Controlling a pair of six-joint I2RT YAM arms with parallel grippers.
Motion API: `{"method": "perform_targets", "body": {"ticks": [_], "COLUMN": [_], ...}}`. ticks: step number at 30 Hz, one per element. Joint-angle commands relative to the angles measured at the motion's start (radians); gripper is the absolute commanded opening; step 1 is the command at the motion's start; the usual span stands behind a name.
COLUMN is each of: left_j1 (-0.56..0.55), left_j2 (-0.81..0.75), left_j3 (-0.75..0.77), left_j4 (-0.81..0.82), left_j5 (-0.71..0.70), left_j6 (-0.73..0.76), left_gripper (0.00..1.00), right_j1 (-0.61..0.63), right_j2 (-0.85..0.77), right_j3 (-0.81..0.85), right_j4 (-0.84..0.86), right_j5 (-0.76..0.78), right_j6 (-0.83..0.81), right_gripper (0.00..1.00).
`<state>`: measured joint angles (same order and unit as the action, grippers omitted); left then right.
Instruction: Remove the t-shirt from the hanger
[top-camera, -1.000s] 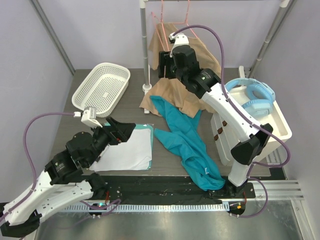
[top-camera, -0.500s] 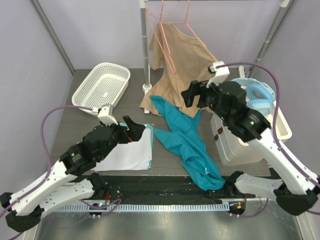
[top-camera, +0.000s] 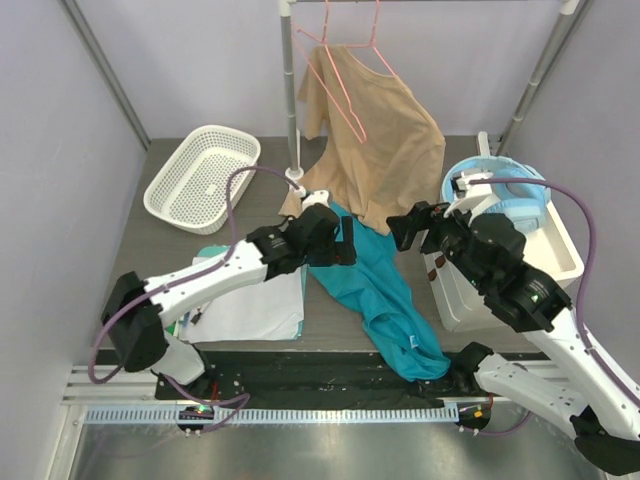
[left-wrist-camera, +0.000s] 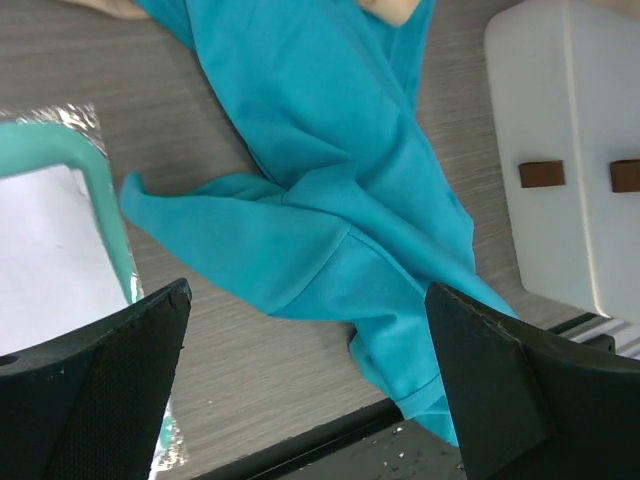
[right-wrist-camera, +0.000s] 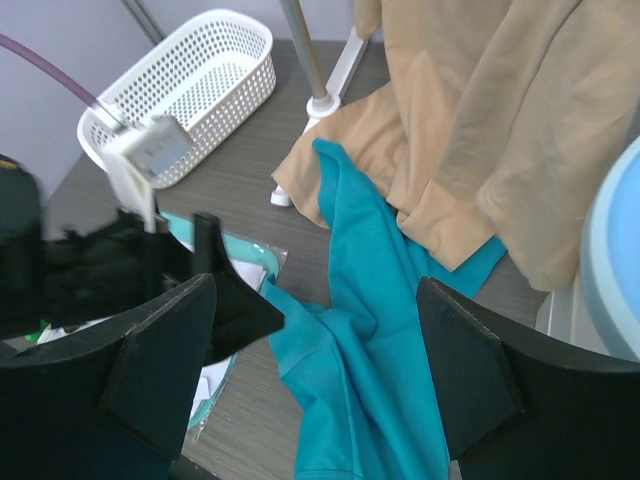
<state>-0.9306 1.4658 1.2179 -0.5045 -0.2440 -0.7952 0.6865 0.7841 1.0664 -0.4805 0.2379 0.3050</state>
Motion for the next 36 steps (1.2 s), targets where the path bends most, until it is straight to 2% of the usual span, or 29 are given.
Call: {"method": "perform_targets", "body": {"ticks": [1,4,8,12,15,22,27,30,32,35,36], "left_j1": [-0.02,-0.06,-0.126,-0.132,-0.132,-0.125,-0.111,-0.103,-0.097,-0.094,-0.094], "left_j2": [0.094,0.171,0.312,0.487,0.594,0.715,0.771,0.789,0.788,0.737,0.714], "left_j3": [0.055,0.107,0.265,0.468,0.594,0.621,0.602,0.574,0.533,0.42,0.389], "left_j4": [0.041,-0.021,-0.184,-0.432,-0.505,-0.479,-0.424,-0.404,-0.394,-0.286,-0.203], "left_j5": [0.017,-0.089,-0.193,-0.222,-0.219,-0.115,-0.032,-0.011,-0.009,-0.008,-0.006], "left_j6": [-0.162,-0.268,-0.5,-0.577,-0.607,-0.755,-0.766,-0.766,-0.769,-0.76,-0.747], "left_gripper": [1.0,1.0,1.0,1.0,1.0,1.0,1.0,0.95,0.83,0.67,0.6], "right_j1": [0.005,0.004,0.005,0.005,0.005,0.005,0.004,0.005,0.005,0.005,0.005], "right_j2": [-0.045,-0.037,-0.043,-0.054,-0.075,-0.097,-0.157,-0.204,-0.23,-0.266,-0.272], "right_j3": [0.007,0.017,-0.006,-0.019,-0.022,-0.011,-0.025,-0.037,-0.04,-0.045,-0.043], "right_j4": [0.036,0.033,0.04,0.043,0.042,0.04,0.031,0.026,0.022,0.016,0.014], "right_j5": [0.063,0.052,0.041,0.04,0.037,0.047,0.087,0.107,0.118,0.143,0.144], "right_j6": [-0.023,-0.032,-0.035,-0.033,-0.033,-0.046,-0.027,-0.017,-0.015,-0.02,-0.02], "right_gripper": [0.86,0.86,0.85,0.85,0.85,0.85,0.84,0.84,0.84,0.84,0.84]}}
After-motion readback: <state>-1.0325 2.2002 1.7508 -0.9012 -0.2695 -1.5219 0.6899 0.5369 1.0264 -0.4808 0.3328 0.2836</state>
